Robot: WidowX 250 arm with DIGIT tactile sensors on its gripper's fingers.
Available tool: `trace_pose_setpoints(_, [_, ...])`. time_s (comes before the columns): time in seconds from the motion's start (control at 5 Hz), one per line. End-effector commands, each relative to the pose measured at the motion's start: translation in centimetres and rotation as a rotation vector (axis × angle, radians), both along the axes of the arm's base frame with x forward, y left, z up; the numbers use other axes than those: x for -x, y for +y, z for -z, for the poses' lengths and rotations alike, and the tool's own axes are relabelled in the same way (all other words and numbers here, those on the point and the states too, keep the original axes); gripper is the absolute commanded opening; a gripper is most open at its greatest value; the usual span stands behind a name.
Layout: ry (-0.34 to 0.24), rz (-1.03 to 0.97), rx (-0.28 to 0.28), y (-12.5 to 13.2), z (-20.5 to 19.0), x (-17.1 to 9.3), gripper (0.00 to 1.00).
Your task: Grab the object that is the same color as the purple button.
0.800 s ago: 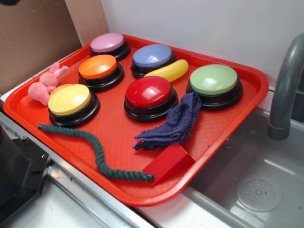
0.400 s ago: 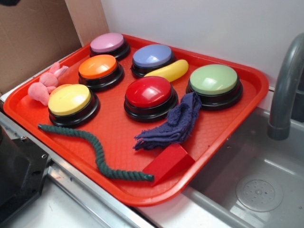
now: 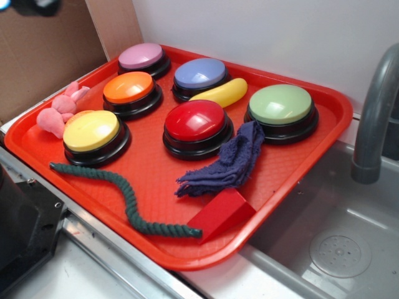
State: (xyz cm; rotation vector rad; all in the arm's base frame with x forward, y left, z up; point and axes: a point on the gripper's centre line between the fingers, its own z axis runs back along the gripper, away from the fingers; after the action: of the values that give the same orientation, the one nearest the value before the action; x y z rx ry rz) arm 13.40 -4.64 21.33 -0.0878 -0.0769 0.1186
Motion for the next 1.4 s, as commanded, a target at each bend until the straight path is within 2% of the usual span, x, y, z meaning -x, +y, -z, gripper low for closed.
trace_pose_setpoints(0.0, [-0.06, -0.201, 0.043, -6.2, 2.8, -4.4, 1.0])
trace_pose_setpoints(0.2, [0.011, -0.283, 0.02, -7.9, 5.4, -5.9, 1.0])
trace_pose_setpoints(0.4, [-0.024, -0.365, -0.015, -9.3, 9.1, -7.6, 1.0])
trace_pose_setpoints(0.8, [-0.055, -0.461, -0.043, -9.1, 13.7, -8.8, 1.0])
trace_pose_setpoints(1.0, [-0.05, -0.511, -0.071, -8.8, 15.9, -8.9, 1.0])
trace_pose_setpoints(1.2, [-0.095, -0.52, -0.058, -9.0, 18.4, -9.6, 1.0])
